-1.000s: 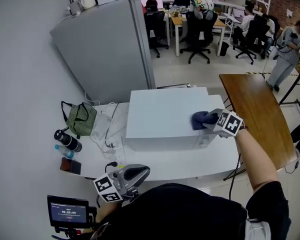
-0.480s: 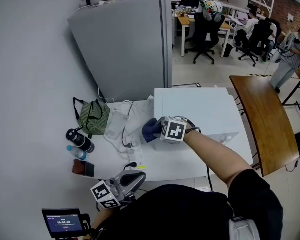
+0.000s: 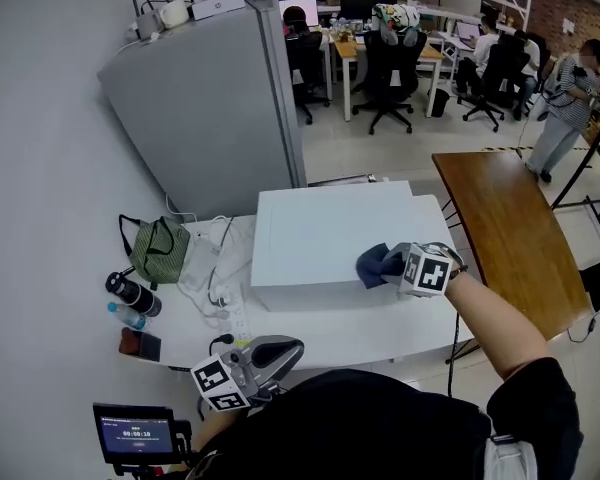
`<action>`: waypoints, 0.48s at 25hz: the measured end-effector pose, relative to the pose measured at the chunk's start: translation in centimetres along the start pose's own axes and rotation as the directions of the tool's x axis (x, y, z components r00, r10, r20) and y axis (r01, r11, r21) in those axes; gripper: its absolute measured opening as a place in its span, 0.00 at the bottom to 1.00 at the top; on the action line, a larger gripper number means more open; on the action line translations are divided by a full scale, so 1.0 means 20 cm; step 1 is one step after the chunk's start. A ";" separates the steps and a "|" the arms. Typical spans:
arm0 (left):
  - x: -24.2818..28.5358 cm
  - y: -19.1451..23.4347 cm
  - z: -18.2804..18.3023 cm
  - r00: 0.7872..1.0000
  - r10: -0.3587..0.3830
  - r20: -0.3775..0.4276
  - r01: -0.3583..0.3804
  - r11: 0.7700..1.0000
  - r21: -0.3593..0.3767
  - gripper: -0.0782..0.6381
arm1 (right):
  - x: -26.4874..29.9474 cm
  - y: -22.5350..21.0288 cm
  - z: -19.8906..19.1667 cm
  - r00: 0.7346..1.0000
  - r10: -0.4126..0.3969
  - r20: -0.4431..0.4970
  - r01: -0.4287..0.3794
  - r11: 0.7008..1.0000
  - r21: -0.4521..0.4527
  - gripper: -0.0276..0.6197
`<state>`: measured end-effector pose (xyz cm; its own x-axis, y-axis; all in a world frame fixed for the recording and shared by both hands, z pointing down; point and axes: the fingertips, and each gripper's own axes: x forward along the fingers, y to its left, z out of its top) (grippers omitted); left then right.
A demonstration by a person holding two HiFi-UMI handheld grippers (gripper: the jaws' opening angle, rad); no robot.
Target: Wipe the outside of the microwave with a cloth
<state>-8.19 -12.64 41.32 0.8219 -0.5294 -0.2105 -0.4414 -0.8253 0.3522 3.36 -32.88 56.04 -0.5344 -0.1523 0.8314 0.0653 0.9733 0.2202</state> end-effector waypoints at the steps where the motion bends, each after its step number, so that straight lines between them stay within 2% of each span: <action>1: 0.07 -0.02 -0.01 1.000 -0.013 -0.002 0.013 1.000 -0.012 0.11 | -0.10 -0.01 -0.15 1.000 -0.016 -0.017 0.016 0.999 0.028 0.13; 3: 0.21 -0.07 -0.05 0.999 -0.038 -0.015 0.038 0.999 -0.028 0.11 | -0.27 -0.04 -0.43 0.996 -0.053 -0.070 0.058 0.996 0.063 0.13; 5: 0.31 -0.10 -0.11 0.998 -0.051 -0.031 0.050 0.998 -0.029 0.11 | -0.37 -0.04 -0.71 0.984 -0.086 -0.158 0.095 0.994 0.051 0.13; 7: 0.36 -0.11 -0.13 0.998 -0.046 -0.039 0.045 0.999 -0.030 0.11 | -0.40 -0.03 -0.86 0.979 -0.100 -0.177 0.116 0.990 0.083 0.13; 8: 0.36 -0.11 -0.12 0.998 -0.043 -0.043 0.041 0.999 -0.032 0.11 | -0.42 -0.02 -0.86 0.986 -0.098 -0.134 0.117 0.983 0.142 0.13; 10: 0.33 -0.10 -0.08 0.998 -0.038 -0.050 0.036 0.999 -0.038 0.11 | -0.45 0.02 -0.70 0.996 -0.089 0.011 0.083 0.959 0.272 0.13; 12: 0.28 -0.08 -0.04 0.998 -0.033 -0.044 0.031 0.999 -0.041 0.11 | -0.42 0.10 -0.45 0.983 -0.043 0.177 -0.027 0.926 0.376 0.13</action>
<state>-2.57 -14.15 40.25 0.8512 -0.4925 -0.1815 -0.4002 -0.8327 0.3828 15.63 -31.15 54.10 -0.6776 -0.1611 0.7175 -0.2419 0.9703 -0.0105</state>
